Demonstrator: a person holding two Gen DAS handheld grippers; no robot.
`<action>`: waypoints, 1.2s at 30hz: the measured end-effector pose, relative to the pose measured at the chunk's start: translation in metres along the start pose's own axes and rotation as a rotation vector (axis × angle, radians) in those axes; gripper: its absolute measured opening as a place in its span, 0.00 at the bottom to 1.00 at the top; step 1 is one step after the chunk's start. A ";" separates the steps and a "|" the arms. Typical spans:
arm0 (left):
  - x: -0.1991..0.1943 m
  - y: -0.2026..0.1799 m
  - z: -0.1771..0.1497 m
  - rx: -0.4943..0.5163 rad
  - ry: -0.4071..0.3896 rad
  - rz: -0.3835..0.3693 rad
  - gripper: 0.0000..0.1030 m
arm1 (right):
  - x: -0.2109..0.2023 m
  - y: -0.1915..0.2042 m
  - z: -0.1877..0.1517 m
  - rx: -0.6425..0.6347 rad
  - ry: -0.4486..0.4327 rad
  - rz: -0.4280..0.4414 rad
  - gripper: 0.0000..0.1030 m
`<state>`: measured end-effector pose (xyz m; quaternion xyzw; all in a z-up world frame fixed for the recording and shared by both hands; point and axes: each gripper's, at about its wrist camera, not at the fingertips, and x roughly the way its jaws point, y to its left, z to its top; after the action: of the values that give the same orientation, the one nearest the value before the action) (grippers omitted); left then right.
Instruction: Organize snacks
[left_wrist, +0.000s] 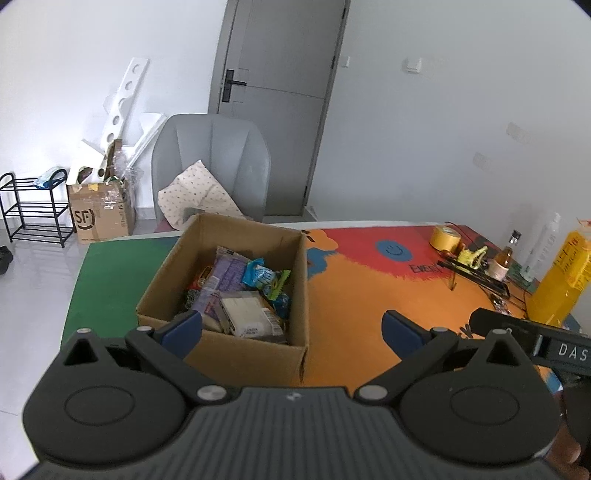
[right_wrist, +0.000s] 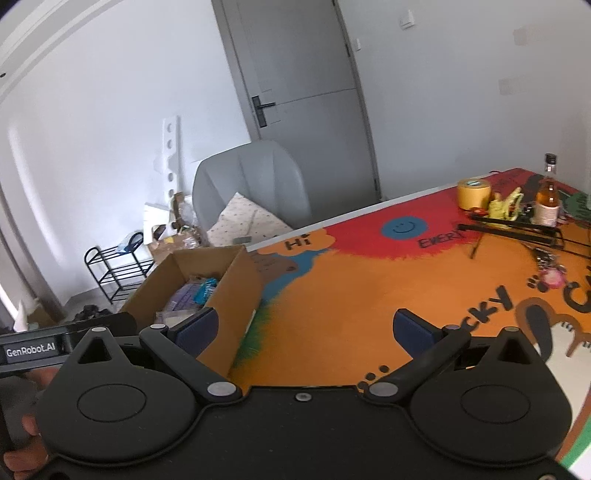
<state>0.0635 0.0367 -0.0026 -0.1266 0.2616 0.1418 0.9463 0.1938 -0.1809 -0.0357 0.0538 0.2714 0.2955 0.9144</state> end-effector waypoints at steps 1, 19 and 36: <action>-0.001 0.000 -0.001 0.004 0.001 -0.003 1.00 | -0.002 -0.001 -0.002 0.003 -0.002 -0.004 1.00; -0.050 0.002 -0.016 0.105 -0.006 -0.040 1.00 | -0.068 0.004 -0.010 -0.005 -0.025 -0.094 1.00; -0.074 0.002 -0.021 0.189 -0.032 -0.028 1.00 | -0.098 0.002 -0.020 0.001 -0.021 -0.087 1.00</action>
<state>-0.0077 0.0167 0.0193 -0.0383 0.2568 0.1054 0.9599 0.1162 -0.2361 -0.0066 0.0453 0.2639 0.2547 0.9292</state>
